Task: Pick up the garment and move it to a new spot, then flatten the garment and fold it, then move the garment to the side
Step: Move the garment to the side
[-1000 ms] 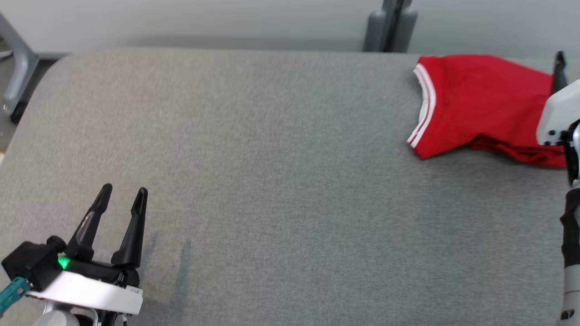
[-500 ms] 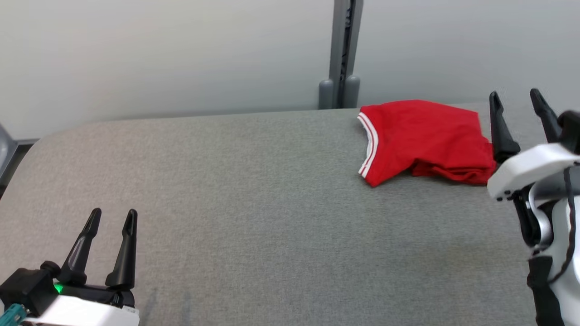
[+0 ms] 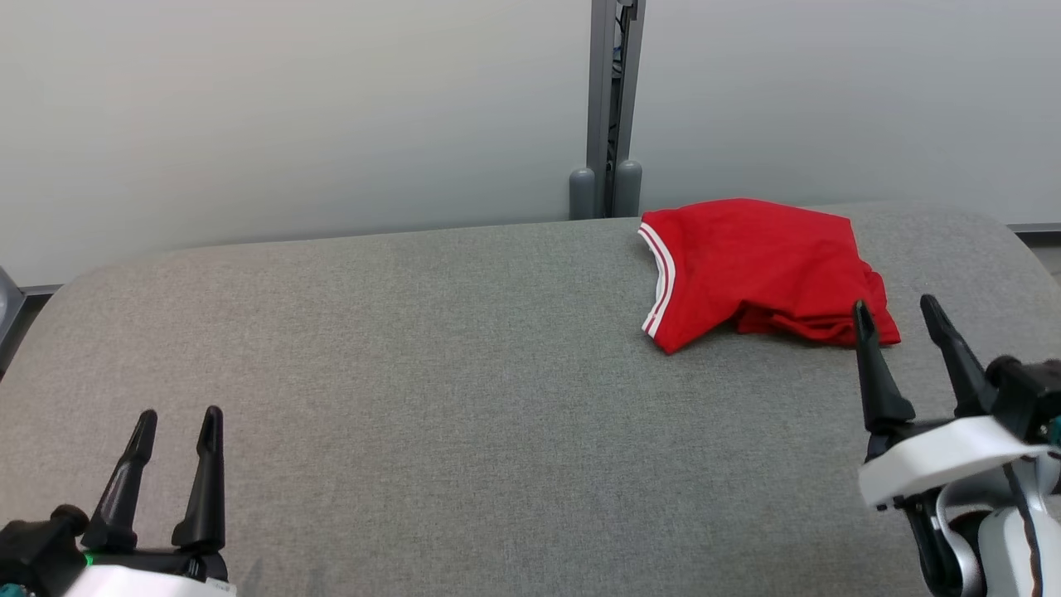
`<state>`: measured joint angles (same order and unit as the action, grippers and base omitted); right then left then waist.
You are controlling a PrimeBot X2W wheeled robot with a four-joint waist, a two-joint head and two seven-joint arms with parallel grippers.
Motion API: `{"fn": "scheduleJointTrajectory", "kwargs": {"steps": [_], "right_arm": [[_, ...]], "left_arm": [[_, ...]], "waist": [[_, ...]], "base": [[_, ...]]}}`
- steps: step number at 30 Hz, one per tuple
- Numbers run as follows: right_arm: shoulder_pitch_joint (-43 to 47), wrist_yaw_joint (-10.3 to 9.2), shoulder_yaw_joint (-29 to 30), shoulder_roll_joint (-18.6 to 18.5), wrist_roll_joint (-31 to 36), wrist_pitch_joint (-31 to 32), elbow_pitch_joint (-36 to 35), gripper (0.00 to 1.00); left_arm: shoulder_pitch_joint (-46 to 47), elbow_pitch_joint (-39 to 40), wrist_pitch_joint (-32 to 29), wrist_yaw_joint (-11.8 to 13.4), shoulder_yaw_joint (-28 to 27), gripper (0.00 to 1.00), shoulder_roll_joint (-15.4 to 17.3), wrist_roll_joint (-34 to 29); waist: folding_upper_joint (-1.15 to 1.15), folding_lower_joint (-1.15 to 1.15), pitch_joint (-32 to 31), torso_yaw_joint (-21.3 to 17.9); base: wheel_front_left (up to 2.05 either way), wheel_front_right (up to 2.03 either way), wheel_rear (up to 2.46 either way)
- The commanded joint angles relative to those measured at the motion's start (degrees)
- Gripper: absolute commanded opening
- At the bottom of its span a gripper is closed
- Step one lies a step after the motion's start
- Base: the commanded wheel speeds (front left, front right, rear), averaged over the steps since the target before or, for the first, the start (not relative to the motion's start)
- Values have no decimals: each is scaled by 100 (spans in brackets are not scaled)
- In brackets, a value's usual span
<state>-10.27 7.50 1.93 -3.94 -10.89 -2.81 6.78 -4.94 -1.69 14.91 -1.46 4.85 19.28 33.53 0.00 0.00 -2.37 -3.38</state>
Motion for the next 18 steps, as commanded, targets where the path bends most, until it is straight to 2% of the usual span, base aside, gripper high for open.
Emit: {"fn": "scheduleJointTrajectory", "kwargs": {"steps": [1, 10, 18], "right_arm": [[191, 0, -27, 9, -63, -106, -32, 100], [807, 0, -420, 68, -201, -639, 73, 100], [947, 0, -513, 82, -84, -1058, 493, 100]], "left_arm": [[-104, -88, 23, -3, -47, 100, -26, -26], [-204, -503, 23, -42, -156, 100, -161, -435], [-308, -677, 24, -180, -316, 100, -478, -858]], "waist": [[0, 0, -27, 11], [0, 0, -94, 52], [0, 0, -107, 109]], "base": [[0, 0, 0], [0, 0, 0], [0, 0, 0]]}}
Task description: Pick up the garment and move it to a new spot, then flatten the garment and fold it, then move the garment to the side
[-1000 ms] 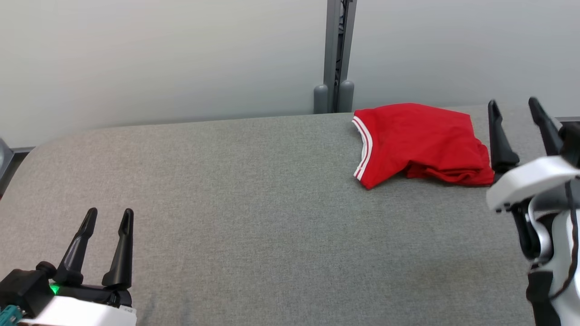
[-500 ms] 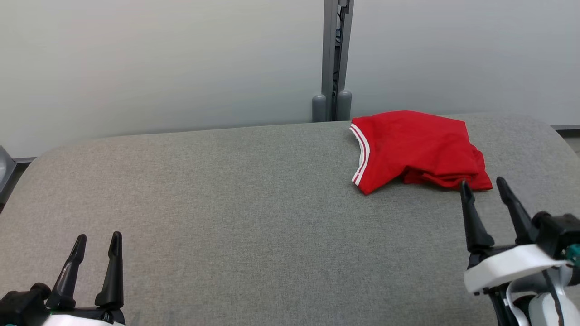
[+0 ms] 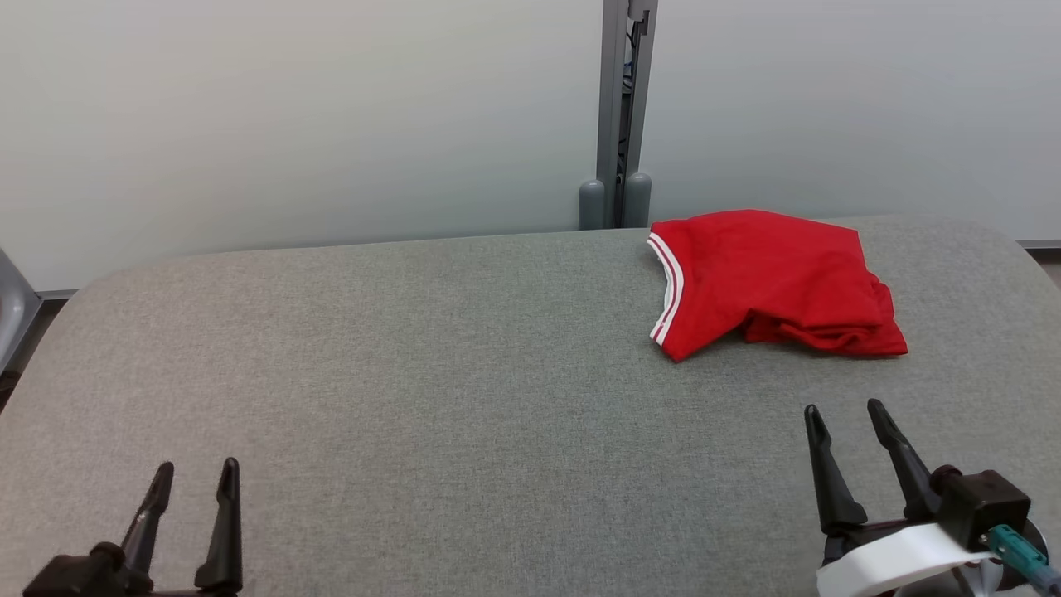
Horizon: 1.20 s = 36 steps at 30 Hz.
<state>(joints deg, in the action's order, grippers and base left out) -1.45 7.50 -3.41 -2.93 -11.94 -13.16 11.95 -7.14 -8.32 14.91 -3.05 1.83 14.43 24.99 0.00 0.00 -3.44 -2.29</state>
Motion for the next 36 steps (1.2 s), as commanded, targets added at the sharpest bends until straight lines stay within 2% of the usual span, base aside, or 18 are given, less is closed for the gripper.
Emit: {"fn": "scheduleJointTrajectory", "kwargs": {"steps": [1, 13, 36], "right_arm": [[60, 0, -9, -16, 59, -45, 18, 100], [60, 0, -58, -14, 76, -202, 279, 100], [3, 0, -155, -13, 35, -220, 269, 100]], "left_arm": [[-94, -20, 24, -44, -19, 100, -35, -39], [-59, -184, 24, -159, -195, 100, -260, -391], [18, -350, 24, -337, -344, 100, -405, -593]], "waist": [[0, 0, 0, 6], [0, 0, -16, 74], [0, 0, -4, 92]], "base": [[0, 0, 0], [0, 0, 0], [0, 0, 0]]}}
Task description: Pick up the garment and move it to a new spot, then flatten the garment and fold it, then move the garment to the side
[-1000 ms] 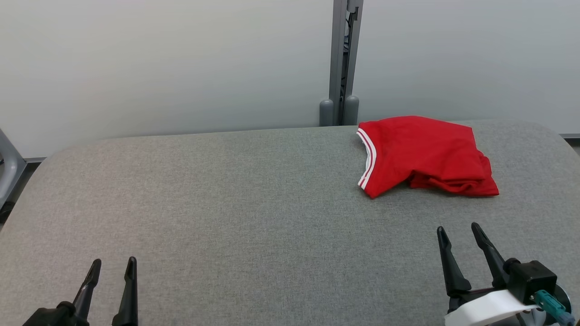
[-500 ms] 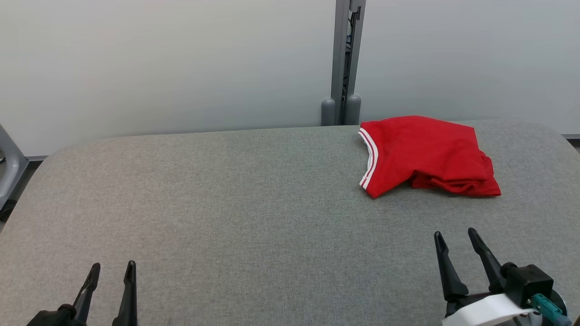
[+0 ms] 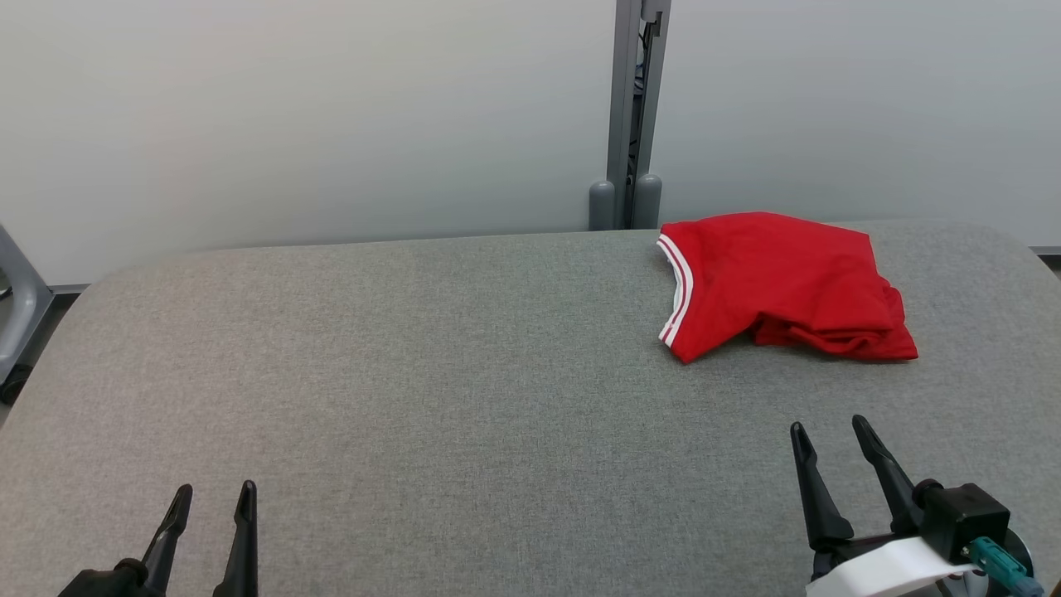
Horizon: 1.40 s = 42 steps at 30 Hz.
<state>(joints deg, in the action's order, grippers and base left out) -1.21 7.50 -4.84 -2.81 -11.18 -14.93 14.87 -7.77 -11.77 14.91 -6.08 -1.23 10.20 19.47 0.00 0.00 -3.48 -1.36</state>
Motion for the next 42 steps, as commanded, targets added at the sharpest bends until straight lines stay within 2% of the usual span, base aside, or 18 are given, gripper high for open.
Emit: {"fn": "scheduleJointTrajectory", "kwargs": {"steps": [1, 8, 9, 15, 35, 42], "right_arm": [[-23, 0, -18, -25, -44, -44, -20, 100], [-27, 0, -21, -25, -53, -40, 19, 100], [8, 0, -22, 3, -31, -4, 47, 0], [247, 0, -105, 82, -93, 28, 321, 0], [-661, 0, -1121, 55, -2819, 18, 649, 0], [-879, 0, -1368, 48, -3477, 15, 723, 0]], "left_arm": [[84, -11, 24, -36, -40, 100, 12, -40], [98, -47, 24, -57, -41, 100, -20, -56], [-1, -48, -3, -44, -16, 0, -30, -21], [-129, -358, -62, -43, 4, 0, -217, 36], [457, -683, -1420, -72, -1502, 0, -7, 1917], [601, -762, -1750, -80, -1866, 0, 40, 2373]], "waist": [[0, 0, 0, -1], [0, 0, -12, 4], [0, 0, -11, 4], [0, 0, -8, 8], [0, 0, 78, 41], [0, 0, 103, 50]], "base": [[0, 0, 0], [0, 0, 0], [0, 0, 0], [0, 0, 0], [0, 0, 0], [0, 0, 0]]}}
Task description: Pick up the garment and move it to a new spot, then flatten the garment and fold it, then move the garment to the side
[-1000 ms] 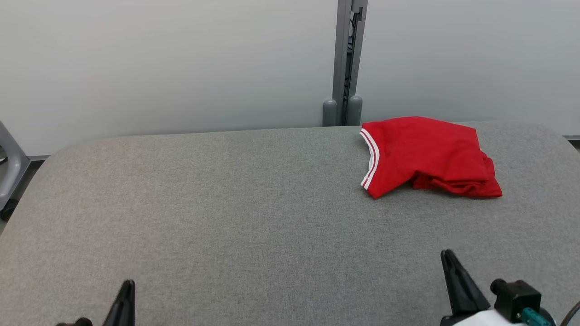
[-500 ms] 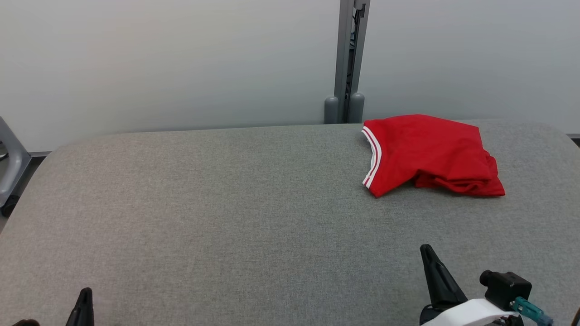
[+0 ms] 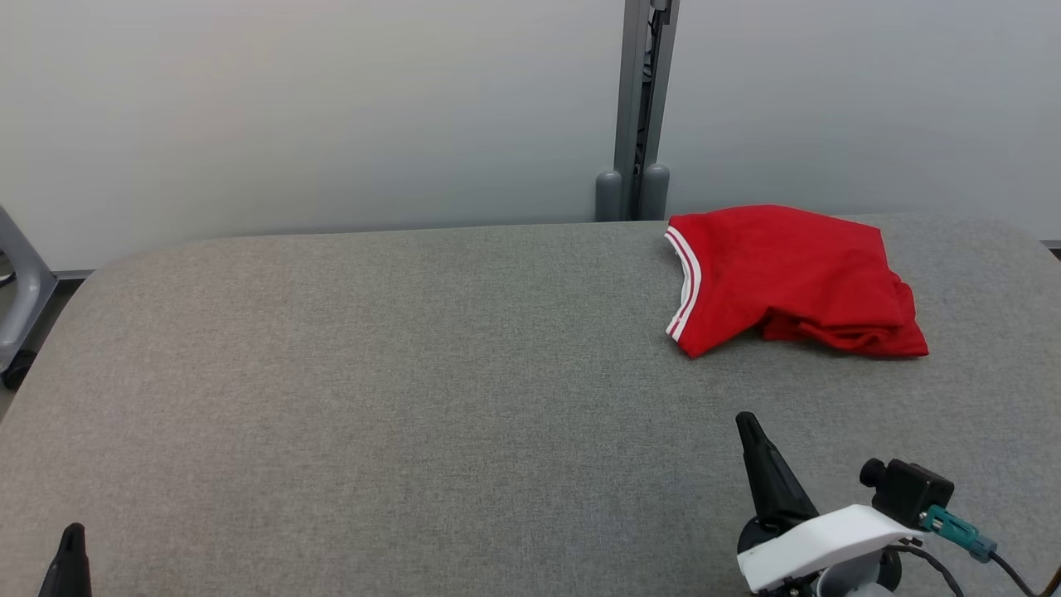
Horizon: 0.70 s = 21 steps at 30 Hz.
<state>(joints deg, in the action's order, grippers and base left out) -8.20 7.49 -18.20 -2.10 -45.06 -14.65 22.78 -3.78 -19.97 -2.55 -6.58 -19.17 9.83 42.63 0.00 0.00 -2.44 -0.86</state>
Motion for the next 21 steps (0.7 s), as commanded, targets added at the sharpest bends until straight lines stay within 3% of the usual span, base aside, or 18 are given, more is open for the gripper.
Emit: {"fn": "scheduleJointTrajectory", "kwargs": {"steps": [1, 21], "right_arm": [[-216, 1, -72, -22, -195, -13, -55, 0], [-844, 1, -780, -43, -2094, -23, 174, 0]], "left_arm": [[227, 46, -57, -32, -131, 0, 86, 131], [633, -180, -1011, -52, -1184, 0, 232, 1449]], "waist": [[0, 0, 3, 1], [0, 0, 85, 33]], "base": [[0, 0, 0], [0, 0, 0]]}}
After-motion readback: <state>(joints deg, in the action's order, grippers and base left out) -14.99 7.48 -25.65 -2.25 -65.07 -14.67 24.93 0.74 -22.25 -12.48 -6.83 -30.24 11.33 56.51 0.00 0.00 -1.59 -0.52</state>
